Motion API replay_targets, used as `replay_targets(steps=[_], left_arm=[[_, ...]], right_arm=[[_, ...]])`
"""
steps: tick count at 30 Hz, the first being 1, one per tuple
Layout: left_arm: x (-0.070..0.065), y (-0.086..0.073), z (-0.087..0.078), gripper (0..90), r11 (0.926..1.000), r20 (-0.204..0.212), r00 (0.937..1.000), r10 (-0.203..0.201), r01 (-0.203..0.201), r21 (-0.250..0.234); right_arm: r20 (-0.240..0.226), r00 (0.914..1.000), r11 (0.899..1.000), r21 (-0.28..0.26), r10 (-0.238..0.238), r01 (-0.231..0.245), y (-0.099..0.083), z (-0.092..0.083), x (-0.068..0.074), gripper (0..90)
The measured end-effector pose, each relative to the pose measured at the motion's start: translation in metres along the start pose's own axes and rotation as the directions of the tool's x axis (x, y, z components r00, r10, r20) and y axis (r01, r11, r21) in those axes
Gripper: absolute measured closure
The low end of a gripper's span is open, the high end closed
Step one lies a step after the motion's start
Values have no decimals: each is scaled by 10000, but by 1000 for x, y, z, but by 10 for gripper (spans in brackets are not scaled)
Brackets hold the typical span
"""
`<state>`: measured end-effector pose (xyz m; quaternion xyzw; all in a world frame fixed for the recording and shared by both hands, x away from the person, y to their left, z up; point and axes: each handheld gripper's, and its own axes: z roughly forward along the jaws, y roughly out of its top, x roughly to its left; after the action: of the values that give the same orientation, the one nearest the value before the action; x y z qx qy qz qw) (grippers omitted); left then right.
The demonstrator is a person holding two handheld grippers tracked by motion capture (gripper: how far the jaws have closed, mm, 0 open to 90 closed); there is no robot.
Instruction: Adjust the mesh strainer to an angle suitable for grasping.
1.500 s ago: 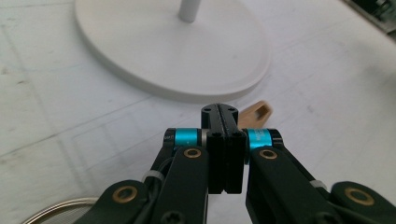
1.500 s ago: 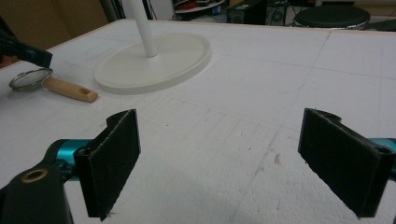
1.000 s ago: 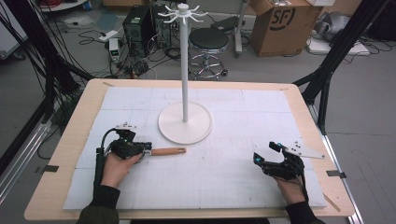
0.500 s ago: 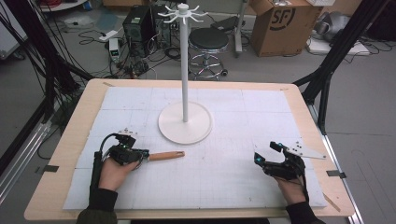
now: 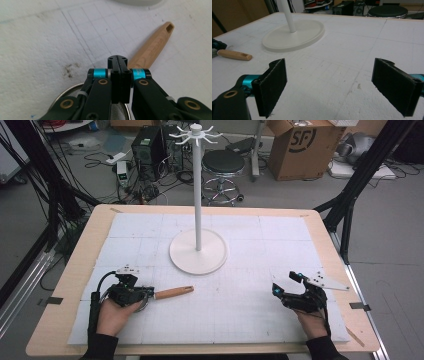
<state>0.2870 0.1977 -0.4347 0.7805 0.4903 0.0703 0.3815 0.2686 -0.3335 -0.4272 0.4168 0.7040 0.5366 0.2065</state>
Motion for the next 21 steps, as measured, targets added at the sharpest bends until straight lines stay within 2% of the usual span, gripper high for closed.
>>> replay_targets(steps=[2,4,5,6,9,11,13,18,21], left_arm=[[-6,3,-5,899,9985,244,9997,20,-7,-542],[-16,5,-7,900,9952,1053,9944,42,62,-981],[-23,7,-5,899,9947,1422,9897,136,11,-1026],[-28,7,-2,900,9951,1604,9867,271,-113,-985],[-52,8,16,899,9962,1946,9782,721,-612,-613],[-61,7,27,900,9958,1975,9760,914,-882,-251],[-65,7,37,900,9956,1988,9758,906,-936,60],[-71,9,52,899,9925,1309,9856,1071,-1137,444],[-74,13,56,899,9940,923,9907,1003,-1039,346]], right_arm=[[6,10000,10000,10,28,-28,0,0,0,120],[6,10000,10000,0,-9,9,0,0,0,120],[19,10000,10000,13,-12,12,0,0,0,120],[19,10000,10000,13,-10,10,0,0,0,120],[5,10000,10000,0,20,-20,0,0,1,120],[13,10000,10000,-80,28,-28,1,-2,0,120],[10,10000,9999,-102,52,-52,1,-2,0,120],[10,10000,9999,-135,64,-64,1,-3,-1,121],[-10,10000,9999,-128,70,-70,2,-2,-1,120]])
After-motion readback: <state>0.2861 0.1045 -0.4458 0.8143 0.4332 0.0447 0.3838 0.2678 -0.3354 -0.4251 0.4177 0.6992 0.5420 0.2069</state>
